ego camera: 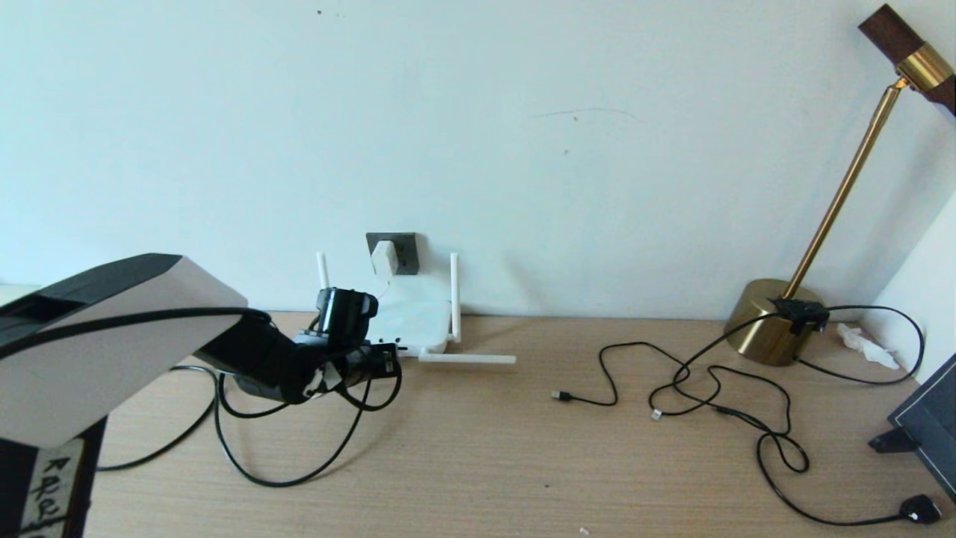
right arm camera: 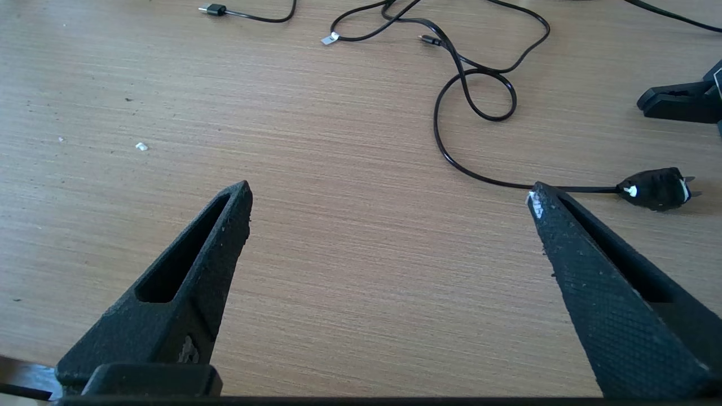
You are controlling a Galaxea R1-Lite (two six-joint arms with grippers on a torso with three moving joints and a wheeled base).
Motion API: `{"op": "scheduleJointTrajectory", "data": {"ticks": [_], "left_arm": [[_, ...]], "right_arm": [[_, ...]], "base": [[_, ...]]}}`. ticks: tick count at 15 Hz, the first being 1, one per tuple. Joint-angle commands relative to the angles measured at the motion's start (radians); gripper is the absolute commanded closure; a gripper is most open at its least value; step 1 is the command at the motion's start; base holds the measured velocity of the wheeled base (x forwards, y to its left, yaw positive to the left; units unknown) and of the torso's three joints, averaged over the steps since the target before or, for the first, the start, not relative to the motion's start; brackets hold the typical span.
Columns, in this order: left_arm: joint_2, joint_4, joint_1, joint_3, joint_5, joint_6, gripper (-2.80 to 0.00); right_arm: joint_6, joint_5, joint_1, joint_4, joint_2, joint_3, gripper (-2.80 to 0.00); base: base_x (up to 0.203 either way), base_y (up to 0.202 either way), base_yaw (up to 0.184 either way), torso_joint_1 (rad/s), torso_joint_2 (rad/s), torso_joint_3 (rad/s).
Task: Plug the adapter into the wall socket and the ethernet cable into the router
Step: Plug cable into router interface
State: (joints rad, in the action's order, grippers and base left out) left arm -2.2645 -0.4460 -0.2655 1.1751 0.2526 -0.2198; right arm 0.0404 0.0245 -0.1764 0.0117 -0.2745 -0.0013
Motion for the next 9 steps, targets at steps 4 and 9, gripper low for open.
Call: {"op": "scheduleJointTrajectory", "data": {"ticks": [4, 9], "left_arm": [[-0.004, -0.008, 0.004, 0.001, 0.002, -0.003, 0.0], [-0.001, -0.008, 0.003, 0.008, 0.001, -0.001, 0.0]], "right_arm": [[-0.001, 0.0, 0.0, 0.001, -0.002, 0.0, -2.8], [-0.001, 0.0, 0.0, 0.001, -0.002, 0.0, -2.8]], "base": [[0.0, 0.0, 0.0, 0.0, 0.0, 0.0], [0.0, 0.0, 0.0, 0.0, 0.0, 0.0]]}}
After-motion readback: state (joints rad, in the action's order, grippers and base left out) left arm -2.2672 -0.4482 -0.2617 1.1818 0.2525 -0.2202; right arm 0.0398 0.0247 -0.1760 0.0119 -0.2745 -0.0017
